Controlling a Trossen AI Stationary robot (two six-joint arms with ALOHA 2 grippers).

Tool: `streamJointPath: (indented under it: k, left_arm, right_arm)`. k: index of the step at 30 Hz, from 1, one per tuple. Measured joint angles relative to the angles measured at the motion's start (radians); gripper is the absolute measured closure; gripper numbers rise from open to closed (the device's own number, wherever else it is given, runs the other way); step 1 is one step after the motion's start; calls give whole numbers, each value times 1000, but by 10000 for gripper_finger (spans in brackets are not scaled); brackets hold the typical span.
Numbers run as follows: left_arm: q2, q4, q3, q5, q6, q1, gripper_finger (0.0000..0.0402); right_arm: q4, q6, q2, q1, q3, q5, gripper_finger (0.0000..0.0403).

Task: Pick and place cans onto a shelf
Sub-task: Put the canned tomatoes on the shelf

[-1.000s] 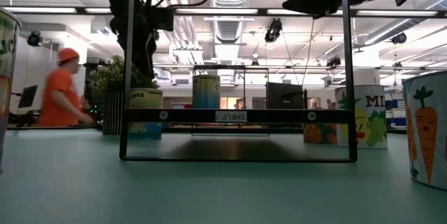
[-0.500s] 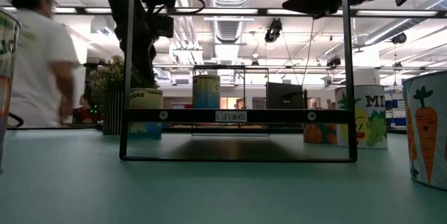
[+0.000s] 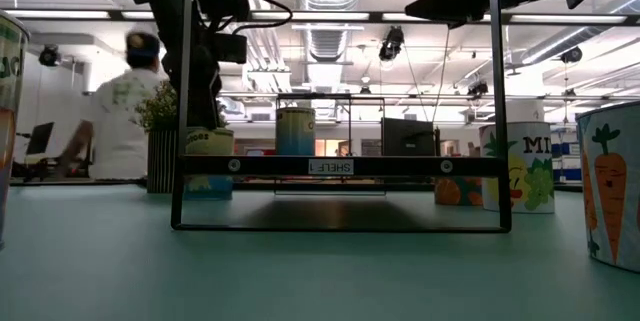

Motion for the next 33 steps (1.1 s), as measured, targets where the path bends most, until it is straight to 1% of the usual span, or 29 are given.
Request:
streamJointPath:
  k: [9, 17, 19, 24, 26, 30, 33]
  left_arm:
    - [0, 36, -70, 1, -44, 21, 54]
    - [0, 80, -103, -4, -37, 21, 57]
    - [-1, 86, -103, -7, -33, 21, 66]
    - [-1, 87, -100, -8, -29, 21, 107]
    - [-1, 87, -100, -8, -29, 21, 115]
    - [-6, 78, -100, -8, -46, 16, 109]
    - [-23, 27, -80, -8, -53, 5, 97]
  right_arm:
    - [-6, 1, 0, 0, 0, 0, 394]
    - [-6, 0, 0, 0, 0, 0, 394]
    - [-6, 0, 0, 0, 0, 0, 394]
    - [-6, 0, 0, 0, 0, 0, 394]
    - [-6, 1, 0, 0, 0, 0, 394]
    - [-7, 2, 0, 0, 0, 1, 394]
    - [-7, 4, 0, 0, 0, 1, 394]
